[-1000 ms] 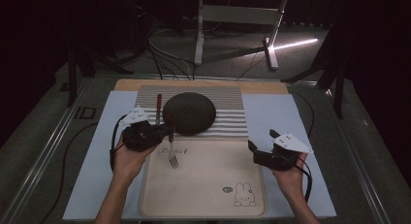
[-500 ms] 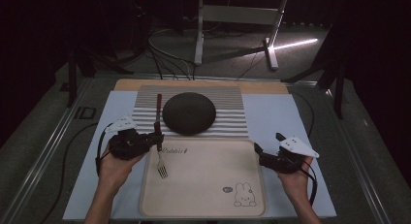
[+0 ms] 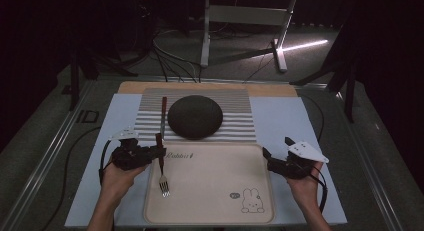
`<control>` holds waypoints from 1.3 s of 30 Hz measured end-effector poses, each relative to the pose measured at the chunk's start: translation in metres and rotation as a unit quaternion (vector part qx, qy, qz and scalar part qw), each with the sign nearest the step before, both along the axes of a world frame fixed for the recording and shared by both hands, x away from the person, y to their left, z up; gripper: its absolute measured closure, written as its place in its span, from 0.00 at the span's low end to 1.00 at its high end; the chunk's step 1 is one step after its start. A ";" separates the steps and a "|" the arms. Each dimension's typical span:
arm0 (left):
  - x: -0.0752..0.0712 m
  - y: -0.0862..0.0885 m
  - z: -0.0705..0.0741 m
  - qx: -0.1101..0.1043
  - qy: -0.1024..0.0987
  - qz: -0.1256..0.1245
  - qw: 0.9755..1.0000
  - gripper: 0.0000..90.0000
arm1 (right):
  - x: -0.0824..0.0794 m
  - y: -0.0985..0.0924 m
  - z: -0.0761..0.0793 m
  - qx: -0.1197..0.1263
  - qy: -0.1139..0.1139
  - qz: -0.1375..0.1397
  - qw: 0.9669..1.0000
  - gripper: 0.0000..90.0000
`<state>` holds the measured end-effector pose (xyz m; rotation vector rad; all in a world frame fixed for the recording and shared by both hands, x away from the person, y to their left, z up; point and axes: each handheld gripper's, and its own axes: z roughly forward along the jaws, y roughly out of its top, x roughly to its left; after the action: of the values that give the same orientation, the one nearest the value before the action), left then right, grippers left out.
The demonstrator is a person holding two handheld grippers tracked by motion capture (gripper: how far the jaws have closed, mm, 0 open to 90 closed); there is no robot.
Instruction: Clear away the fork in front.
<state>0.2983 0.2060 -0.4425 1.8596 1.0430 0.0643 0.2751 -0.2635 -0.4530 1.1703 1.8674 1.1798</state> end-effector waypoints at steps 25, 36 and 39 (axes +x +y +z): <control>-0.011 0.009 -0.046 0.055 0.062 -0.001 0.997 0.78 | 0.000 -0.001 -0.004 -0.003 0.006 0.000 1.000 0.16; -0.007 0.015 -0.049 0.076 0.052 0.036 0.995 0.71 | 0.000 -0.002 -0.005 -0.001 0.007 0.000 1.000 0.16; -0.008 0.016 -0.047 0.078 0.042 0.049 0.995 0.69 | -0.001 -0.003 -0.005 0.000 0.008 -0.002 1.000 0.16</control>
<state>0.2904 0.2217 -0.4899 1.9645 1.2158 0.1294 0.2742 -0.2662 -0.4582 1.1868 1.8754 1.1723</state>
